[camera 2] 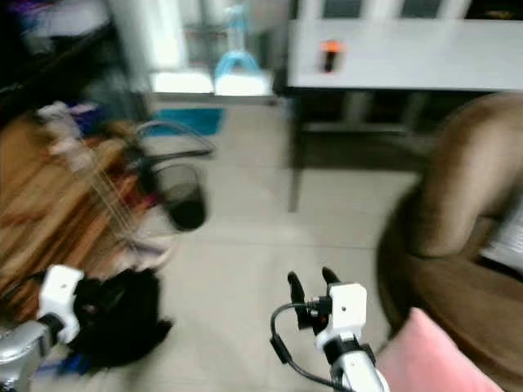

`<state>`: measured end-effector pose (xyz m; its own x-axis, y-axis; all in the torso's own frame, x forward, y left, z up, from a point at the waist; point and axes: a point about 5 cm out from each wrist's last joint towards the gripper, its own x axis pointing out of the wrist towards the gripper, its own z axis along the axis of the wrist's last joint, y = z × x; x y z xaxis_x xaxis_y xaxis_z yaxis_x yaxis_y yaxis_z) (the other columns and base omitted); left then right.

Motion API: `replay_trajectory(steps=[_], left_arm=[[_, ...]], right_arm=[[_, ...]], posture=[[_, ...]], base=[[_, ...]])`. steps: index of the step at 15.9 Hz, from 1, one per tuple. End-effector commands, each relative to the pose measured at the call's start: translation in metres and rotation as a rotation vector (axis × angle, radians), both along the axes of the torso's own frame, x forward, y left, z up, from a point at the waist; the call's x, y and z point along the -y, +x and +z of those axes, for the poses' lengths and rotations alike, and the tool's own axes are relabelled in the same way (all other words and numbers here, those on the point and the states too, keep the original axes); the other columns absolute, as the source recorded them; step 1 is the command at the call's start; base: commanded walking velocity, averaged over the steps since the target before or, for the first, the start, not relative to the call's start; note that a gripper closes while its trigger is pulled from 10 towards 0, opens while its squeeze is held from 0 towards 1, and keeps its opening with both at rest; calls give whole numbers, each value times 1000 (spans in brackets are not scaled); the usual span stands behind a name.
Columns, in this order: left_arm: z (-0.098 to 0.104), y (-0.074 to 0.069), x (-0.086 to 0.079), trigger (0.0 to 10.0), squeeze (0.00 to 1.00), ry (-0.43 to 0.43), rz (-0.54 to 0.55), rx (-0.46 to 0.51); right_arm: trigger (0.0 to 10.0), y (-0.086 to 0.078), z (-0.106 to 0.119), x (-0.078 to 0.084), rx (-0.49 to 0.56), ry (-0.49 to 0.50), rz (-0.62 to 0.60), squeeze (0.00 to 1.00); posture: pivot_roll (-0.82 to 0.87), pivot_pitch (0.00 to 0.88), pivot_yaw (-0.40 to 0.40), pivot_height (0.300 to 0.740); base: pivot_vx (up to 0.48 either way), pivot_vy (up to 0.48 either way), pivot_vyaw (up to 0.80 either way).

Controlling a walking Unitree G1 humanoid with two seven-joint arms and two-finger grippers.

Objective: Move the pillow to the sofa from floor

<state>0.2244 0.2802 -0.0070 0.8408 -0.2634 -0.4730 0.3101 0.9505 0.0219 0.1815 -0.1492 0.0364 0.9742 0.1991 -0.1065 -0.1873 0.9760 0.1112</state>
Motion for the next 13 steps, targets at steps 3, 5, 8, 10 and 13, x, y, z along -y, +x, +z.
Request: replay_trajectory(steps=[3, 5, 8, 10, 13], left_arm=[[4, 12, 4, 10000, 0, 53, -28, 0], [1, 20, 31, 10000, 0, -4, -80, 40], [12, 52, 112, 10000, 0, -13, -278, 163], [49, 83, 216, 10000, 0, -72, -348, 336], [77, 105, 214, 10000, 0, 7, -411, 419]], right_arm=[[10000, 3, 6, 1, -27, 8, -44, 0], [10000, 10, 17, -9, -22, 7, -35, 0], [10000, 49, 21, -40, 8, -28, -1, 0], [10000, 72, -5, -16, -38, -58, -19, 0], [10000, 98, -7, -27, -31, -133, 51, 0]], posture=[[-46, 0, 105, 740], [-35, 1, 100, 740], [-33, 0, 81, 740], [-37, 0, 88, 740], [-8, 0, 78, 740]], base=[[0, 0, -535], [0, 0, -547], [0, 0, -550], [0, 0, -525], [0, 0, -527]])
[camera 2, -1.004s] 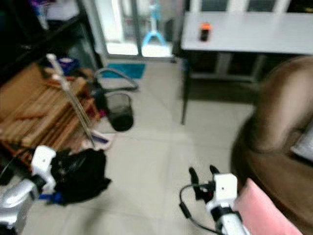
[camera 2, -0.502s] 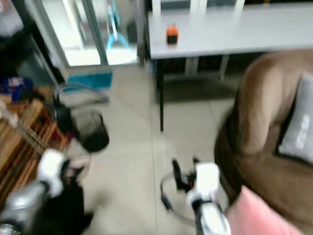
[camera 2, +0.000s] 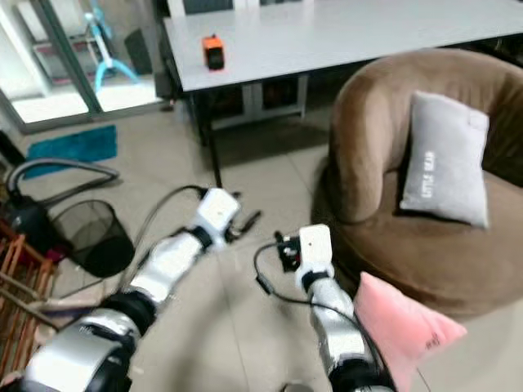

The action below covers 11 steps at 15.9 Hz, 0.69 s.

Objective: Move the pillow to the sofa from floor

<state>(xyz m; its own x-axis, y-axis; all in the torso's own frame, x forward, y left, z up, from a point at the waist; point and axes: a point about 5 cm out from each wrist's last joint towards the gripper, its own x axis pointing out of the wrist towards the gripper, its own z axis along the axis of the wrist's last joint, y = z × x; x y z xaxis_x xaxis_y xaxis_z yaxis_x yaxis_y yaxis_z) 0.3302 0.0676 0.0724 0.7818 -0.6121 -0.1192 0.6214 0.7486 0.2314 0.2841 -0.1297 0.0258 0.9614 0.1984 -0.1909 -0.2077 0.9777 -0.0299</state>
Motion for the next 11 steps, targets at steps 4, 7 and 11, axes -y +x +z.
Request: replay_trajectory(steps=[4, 7, 11], left_arm=[[-19, -16, -24, 10000, 0, -57, -10, -102], [-23, -31, -19, 10000, 0, -132, 21, -100], [-5, -40, -52, 10000, 0, -159, 192, 65]], right_arm=[[10000, 10, 4, -3, 41, -3, 1, 0], [10000, 4, 3, 1, 74, 15, -2, 0], [10000, -34, 4, 6, 150, 81, 55, 0]], posture=[[-2, 0, 76, 736], [6, 0, 62, 736], [40, 11, 28, 736]], base=[[0, 0, 0], [0, 0, 0], [0, 0, 0]])
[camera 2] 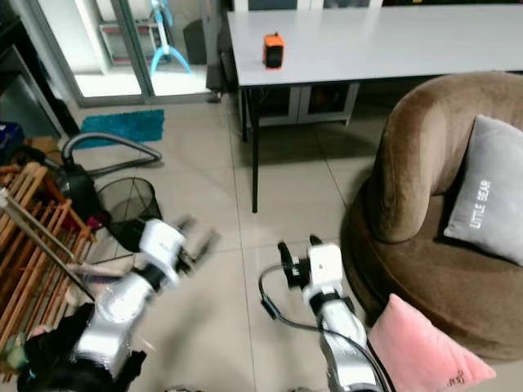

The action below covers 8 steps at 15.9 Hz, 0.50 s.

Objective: Move the pillow to the sofa from floor

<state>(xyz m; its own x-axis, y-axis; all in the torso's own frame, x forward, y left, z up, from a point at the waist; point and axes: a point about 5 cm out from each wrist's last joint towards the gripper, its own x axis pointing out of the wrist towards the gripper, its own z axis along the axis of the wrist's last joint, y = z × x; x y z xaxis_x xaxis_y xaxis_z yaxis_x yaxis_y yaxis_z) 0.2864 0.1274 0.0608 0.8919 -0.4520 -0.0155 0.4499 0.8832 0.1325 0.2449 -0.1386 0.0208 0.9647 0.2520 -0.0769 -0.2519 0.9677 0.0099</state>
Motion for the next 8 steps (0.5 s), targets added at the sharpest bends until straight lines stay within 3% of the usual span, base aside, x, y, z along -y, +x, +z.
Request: replay_trajectory(steps=[1, 5, 7, 8], left_arm=[[14, 12, 12, 10000, 0, -41, 18, 49], [19, 15, 17, 10000, 0, -74, 20, 36], [16, 16, 20, 10000, 0, -51, 5, 30], [13, 18, 20, 10000, 0, -31, -7, 6]], right_arm=[[10000, 6, 8, 1, 42, 41, -27, 0], [10000, 16, 18, 4, 69, 23, -28, 0], [10000, 18, 19, 2, 70, 19, -26, 0], [10000, 18, 16, -2, 43, 9, -2, 0]], posture=[[37, 8, 29, 736], [15, 0, 41, 736], [16, 0, 41, 736], [15, 0, 45, 736]], base=[[0, 0, 0], [0, 0, 0], [0, 0, 0], [0, 0, -644]])
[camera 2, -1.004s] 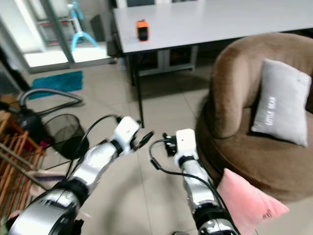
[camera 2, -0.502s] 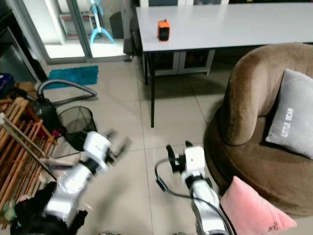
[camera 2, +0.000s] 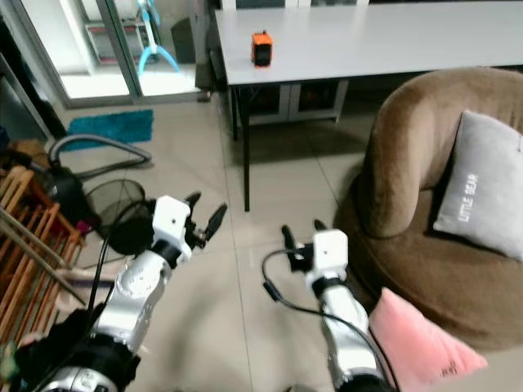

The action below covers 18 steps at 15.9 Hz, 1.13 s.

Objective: Move the pillow to the sofa from floor

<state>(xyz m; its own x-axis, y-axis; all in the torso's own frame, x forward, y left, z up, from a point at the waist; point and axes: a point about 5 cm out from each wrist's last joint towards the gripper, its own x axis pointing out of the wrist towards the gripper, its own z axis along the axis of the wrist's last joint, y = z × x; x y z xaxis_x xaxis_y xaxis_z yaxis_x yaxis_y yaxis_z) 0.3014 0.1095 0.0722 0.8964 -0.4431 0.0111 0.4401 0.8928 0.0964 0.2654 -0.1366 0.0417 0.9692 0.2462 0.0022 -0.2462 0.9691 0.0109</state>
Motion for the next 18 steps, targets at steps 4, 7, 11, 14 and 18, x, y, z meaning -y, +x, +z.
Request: replay_trajectory(steps=[4, 7, 11, 14, 18], left_arm=[[-5, 4, -4, 10000, 0, 62, -25, -43], [-8, -11, -10, 10000, 0, -102, 12, -79], [-9, -2, -14, 10000, 0, -54, 28, -87], [-13, -3, -17, 10000, 0, -15, 25, -106], [-13, -1, -14, 10000, 0, 63, -12, -106]], right_arm=[[10000, 1, -6, -4, -58, 7, 0, 0], [10000, -3, -5, -1, -38, 16, -20, 0], [10000, 1, 0, -7, -16, -4, -4, 0], [10000, 1, -1, -6, -24, 3, -2, 0], [10000, -1, -5, -5, -50, -46, 2, 0]], posture=[[23, 3, 48, 736], [17, 13, 48, 736], [31, 14, 41, 736], [31, 12, 37, 736], [32, 11, 36, 732]], base=[[0, 0, -553], [0, 0, -567], [0, 0, -564], [0, 0, -562], [113, 0, -539]])
